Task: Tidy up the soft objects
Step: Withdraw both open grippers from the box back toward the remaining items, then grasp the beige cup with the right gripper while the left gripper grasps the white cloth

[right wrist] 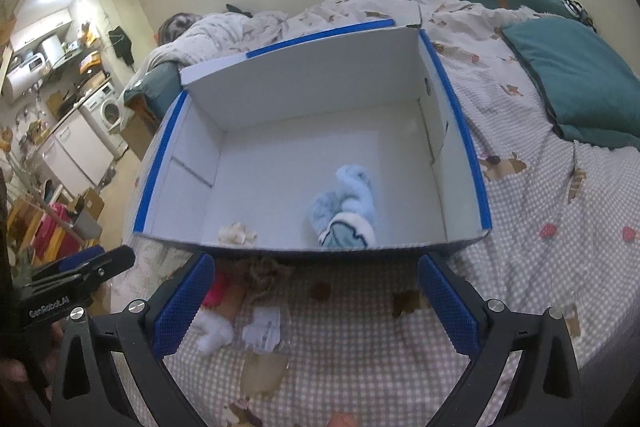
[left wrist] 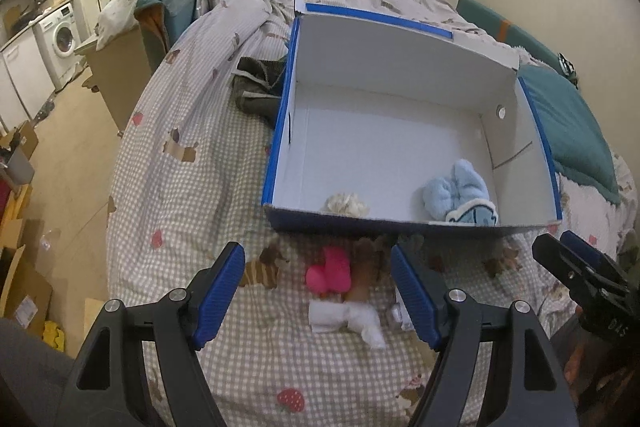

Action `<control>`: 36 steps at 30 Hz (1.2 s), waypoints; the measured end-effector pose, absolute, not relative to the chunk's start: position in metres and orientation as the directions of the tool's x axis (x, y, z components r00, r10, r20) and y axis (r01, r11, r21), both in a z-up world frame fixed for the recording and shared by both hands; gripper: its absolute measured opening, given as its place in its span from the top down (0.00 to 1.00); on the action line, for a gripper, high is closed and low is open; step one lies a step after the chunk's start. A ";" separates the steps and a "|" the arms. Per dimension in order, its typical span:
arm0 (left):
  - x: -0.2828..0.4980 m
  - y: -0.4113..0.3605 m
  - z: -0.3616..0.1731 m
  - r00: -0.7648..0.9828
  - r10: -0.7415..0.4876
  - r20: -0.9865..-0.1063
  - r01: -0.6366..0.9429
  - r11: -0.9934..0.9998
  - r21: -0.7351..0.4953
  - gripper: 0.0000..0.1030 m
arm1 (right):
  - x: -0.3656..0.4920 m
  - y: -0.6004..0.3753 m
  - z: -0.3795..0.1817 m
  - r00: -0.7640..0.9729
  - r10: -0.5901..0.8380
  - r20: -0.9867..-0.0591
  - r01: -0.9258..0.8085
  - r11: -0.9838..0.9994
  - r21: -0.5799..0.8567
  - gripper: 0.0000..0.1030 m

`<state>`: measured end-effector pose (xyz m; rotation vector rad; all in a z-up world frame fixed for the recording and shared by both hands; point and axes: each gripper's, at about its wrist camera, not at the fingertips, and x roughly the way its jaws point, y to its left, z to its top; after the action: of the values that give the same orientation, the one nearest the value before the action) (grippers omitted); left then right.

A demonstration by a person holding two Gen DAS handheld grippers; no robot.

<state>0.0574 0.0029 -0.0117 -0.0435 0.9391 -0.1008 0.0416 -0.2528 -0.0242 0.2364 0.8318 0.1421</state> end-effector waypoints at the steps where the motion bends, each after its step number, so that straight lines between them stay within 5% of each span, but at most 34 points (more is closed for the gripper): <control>1: 0.055 0.003 -0.013 0.582 -0.104 -0.806 0.070 0.995 -0.077 0.29 | 0.039 -0.251 -0.025 0.664 0.219 -0.716 -0.036 0.965 0.261 0.00; 36: 0.054 0.039 -0.045 0.470 0.002 -0.883 -0.110 0.992 -0.056 0.29 | 0.041 -0.215 -0.098 0.314 0.345 -0.885 -0.102 0.939 0.330 0.00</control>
<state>0.0537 0.0391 -0.0451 -0.1105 1.0800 0.0686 0.0414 -0.2145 -0.0984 0.2290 1.2188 0.2975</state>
